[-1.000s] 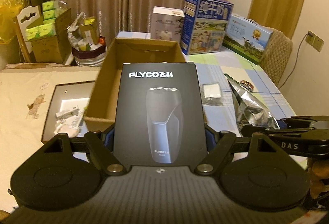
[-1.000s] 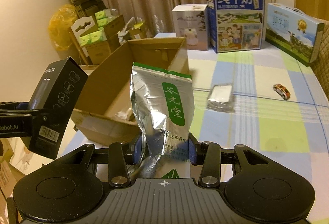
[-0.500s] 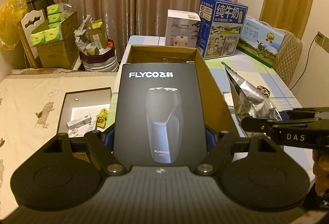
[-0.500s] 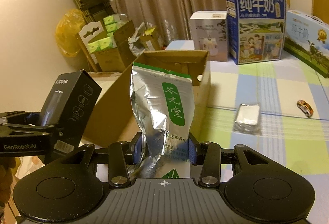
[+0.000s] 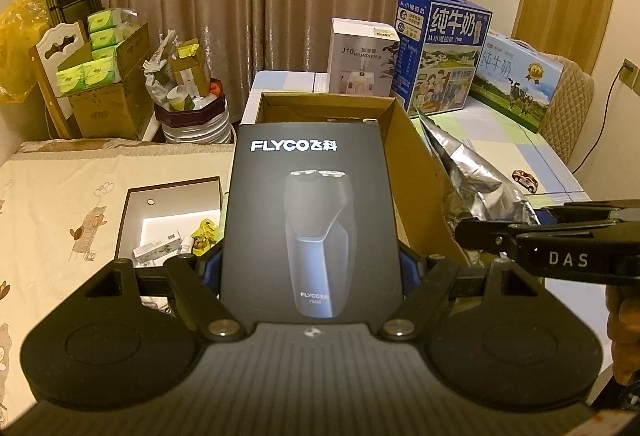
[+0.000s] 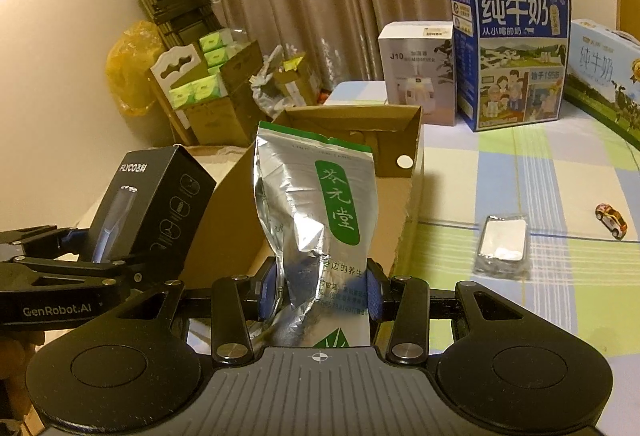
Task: Organize objects
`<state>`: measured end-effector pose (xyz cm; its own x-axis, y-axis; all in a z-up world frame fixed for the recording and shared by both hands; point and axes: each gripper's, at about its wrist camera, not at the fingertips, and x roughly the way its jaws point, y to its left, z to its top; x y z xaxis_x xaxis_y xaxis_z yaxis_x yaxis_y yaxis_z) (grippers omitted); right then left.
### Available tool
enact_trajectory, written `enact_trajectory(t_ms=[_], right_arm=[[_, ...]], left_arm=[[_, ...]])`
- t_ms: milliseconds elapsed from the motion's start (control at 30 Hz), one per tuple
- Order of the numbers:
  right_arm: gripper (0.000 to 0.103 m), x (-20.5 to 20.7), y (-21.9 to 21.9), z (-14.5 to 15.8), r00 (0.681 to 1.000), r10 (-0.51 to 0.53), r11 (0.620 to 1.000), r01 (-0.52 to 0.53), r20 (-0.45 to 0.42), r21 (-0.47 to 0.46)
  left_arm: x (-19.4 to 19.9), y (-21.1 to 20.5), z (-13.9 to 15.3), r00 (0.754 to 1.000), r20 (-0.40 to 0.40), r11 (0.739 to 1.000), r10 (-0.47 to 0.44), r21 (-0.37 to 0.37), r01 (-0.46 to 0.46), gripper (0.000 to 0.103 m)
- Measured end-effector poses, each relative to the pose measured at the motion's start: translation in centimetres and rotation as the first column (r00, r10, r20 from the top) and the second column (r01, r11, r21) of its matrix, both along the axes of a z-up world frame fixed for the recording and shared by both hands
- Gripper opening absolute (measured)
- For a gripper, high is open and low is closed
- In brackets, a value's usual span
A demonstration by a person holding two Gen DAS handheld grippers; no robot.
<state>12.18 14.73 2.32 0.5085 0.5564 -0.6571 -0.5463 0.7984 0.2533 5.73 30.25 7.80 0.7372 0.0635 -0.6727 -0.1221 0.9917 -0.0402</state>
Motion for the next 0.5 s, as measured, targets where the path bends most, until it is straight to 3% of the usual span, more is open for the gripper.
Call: enact_trajectory(t_ms=[500], right_arm=[[0.041,2.6,0.9,-0.2,0.999,-0.043,0.999,0.043,-0.008,0.014]], left_arm=[[3.4,0.7,-0.5,0.999,-0.016,0.999,-0.035,0.025,0.035,0.076]])
